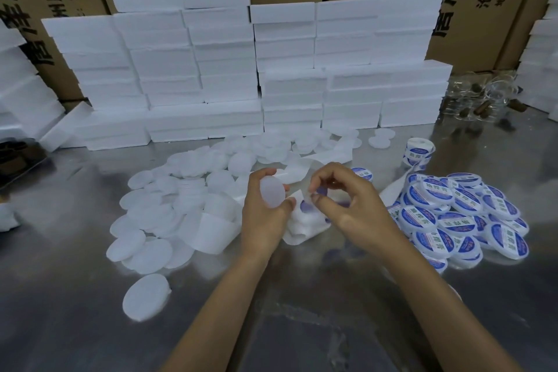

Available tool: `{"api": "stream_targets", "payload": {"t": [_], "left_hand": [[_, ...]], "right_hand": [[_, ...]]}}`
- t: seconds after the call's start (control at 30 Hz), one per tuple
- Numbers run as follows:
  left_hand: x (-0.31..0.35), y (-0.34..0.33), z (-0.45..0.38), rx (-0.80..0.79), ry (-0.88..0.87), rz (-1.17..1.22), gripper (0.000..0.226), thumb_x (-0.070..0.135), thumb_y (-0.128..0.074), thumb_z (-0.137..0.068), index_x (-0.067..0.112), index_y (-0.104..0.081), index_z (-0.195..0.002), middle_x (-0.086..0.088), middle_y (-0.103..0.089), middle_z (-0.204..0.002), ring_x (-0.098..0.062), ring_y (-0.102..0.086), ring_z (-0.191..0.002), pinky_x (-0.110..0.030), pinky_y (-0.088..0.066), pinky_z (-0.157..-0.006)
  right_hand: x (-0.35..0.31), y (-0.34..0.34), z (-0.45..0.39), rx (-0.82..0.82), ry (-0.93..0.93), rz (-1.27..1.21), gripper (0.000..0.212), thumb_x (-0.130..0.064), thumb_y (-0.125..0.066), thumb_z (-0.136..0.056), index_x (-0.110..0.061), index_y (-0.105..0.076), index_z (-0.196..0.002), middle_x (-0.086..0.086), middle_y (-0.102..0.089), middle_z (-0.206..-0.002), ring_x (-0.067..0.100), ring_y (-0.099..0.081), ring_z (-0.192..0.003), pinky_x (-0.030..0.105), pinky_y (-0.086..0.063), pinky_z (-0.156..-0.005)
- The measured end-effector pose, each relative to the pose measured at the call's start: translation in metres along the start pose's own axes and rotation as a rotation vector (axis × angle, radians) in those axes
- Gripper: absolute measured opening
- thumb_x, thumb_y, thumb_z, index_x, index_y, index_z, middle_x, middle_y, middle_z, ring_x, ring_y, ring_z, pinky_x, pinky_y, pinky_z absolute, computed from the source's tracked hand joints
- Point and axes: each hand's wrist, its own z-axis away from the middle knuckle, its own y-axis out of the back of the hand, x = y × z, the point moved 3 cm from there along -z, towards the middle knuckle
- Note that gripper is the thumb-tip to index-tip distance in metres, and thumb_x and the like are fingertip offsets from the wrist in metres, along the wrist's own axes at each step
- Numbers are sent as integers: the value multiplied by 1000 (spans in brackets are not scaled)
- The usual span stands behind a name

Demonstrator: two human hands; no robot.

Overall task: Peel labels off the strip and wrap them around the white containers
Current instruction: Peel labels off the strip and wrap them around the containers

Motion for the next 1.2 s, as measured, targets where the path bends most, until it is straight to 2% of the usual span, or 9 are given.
{"api": "stream_targets", "payload": {"t": [0.17,0.3,0.37,0.43,0.5,0.67,0.77,1.0,1.2], "left_hand": [[6,-1,3,-14,-32,0,44,24,-72,-90,41,-49,-124,19,-56,-125,-7,-57,-117,-6,-47,-82],[26,4,6,-15,-5,163,24,52,-45,-97,54,-50,-120,27,-61,-122,2,-58,-116,-40,-47,-107],[37,6,5,-22,-14,236,31,55,-35,-99,54,-44,-129,23,-62,-124,-3,-56,-120,-37,-47,-101],[43,4,6,-67,44,371,38,54,-28,-105,43,-45,-137,7,-74,-108,-22,-62,-108,-34,-45,-79],[46,-2,11,-144,131,490,53,55,-21,-105,28,-53,-138,1,-76,-100,-22,-63,-94,-32,-43,-68],[41,-14,21,-327,282,635,72,61,-17,-100,15,-55,-139,-14,-64,-133,-30,-62,-122,-43,-47,-98],[41,-16,21,-347,280,664,76,64,-27,-91,13,-53,-141,-14,-62,-136,-29,-59,-127,-37,-49,-98],[46,-17,25,-383,244,665,77,62,-33,-85,14,-52,-142,-10,-64,-136,-19,-65,-119,-33,-47,-102],[45,-18,25,-343,273,618,63,52,-23,-102,11,-53,-139,-11,-66,-132,-22,-64,-121,-33,-49,-102]], "right_hand": [[2,14,-3,119,-81,-234,23,2,-66,-86,-19,-62,-92,-9,-62,-90,13,-57,-88,32,-49,-86],[4,18,-5,179,-174,-334,28,7,-65,-85,-19,-65,-94,-1,-65,-96,18,-63,-84,31,-52,-80],[2,16,-4,189,-196,-361,25,7,-66,-85,-16,-65,-97,3,-65,-96,15,-64,-79,23,-51,-73],[-2,12,-2,189,-204,-397,23,6,-66,-85,-12,-65,-99,6,-65,-96,13,-63,-74,18,-50,-67],[-7,7,-1,170,-187,-390,23,5,-68,-85,-12,-65,-98,5,-65,-96,15,-63,-73,20,-52,-67],[-17,-8,2,234,-126,-227,30,1,-73,-82,-26,-64,-90,-5,-65,-89,22,-66,-81,34,-58,-65],[-16,-10,4,263,-136,-144,30,-2,-74,-81,-28,-62,-91,-9,-64,-90,19,-64,-84,43,-59,-75],[-11,-12,4,260,-113,-37,34,-5,-75,-80,-33,-60,-91,-18,-63,-91,11,-62,-84,29,-56,-75],[-8,-12,5,291,-16,100,34,-7,-75,-80,-31,-58,-96,-17,-59,-96,2,-57,-88,8,-45,-70]]}}
